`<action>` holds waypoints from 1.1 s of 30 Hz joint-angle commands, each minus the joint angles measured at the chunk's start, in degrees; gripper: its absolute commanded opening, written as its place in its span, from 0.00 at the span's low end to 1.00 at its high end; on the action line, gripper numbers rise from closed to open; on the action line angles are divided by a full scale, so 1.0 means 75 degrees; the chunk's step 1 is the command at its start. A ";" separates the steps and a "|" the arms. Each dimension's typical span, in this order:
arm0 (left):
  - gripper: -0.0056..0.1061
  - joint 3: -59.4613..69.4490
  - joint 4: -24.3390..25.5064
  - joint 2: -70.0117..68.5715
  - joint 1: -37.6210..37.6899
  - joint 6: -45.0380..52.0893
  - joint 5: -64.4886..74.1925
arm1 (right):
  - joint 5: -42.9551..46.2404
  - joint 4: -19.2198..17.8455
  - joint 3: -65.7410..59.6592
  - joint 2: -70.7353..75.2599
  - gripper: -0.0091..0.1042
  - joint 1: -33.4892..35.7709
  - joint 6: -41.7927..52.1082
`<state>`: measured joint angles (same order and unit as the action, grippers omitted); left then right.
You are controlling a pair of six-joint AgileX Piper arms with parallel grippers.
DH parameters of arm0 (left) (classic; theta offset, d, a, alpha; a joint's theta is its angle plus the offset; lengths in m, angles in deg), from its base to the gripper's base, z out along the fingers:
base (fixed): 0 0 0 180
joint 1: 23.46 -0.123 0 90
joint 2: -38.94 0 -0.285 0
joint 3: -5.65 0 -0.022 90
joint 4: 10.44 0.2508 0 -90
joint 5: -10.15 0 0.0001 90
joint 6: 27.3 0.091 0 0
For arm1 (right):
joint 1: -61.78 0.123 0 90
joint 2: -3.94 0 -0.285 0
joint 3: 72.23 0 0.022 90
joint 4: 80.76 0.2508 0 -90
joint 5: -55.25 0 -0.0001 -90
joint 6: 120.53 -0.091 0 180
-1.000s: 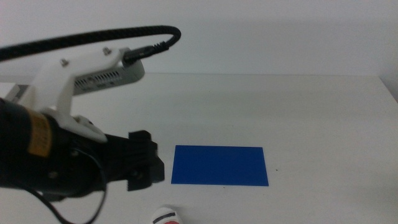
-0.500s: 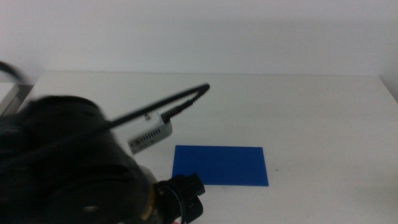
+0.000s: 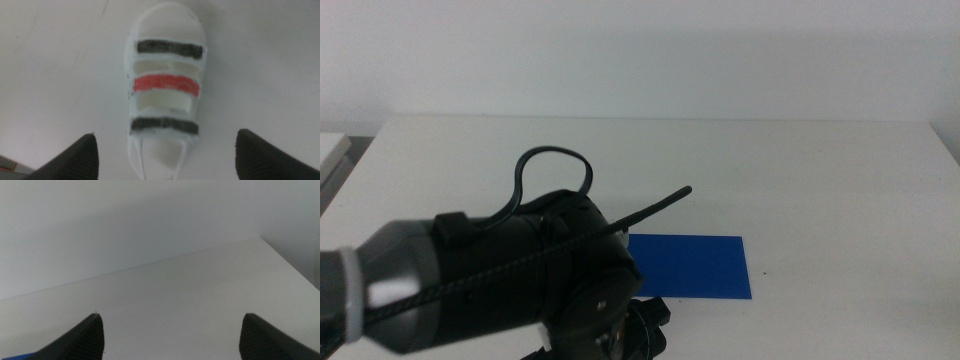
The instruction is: Use one arm to grab the shoe from the table and place it on the mat.
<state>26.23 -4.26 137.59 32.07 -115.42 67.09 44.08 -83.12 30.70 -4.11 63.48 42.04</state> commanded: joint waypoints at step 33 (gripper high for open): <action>0.09 -0.1340 -0.0326 0.0743 -0.0916 0.1738 -0.0056 | 0.0065 -0.0055 -0.0019 0.0036 0.78 0.0014 0.0027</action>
<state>18.85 -7.46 142.28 26.64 -104.91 64.59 44.08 -83.12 30.70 -4.11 63.48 42.04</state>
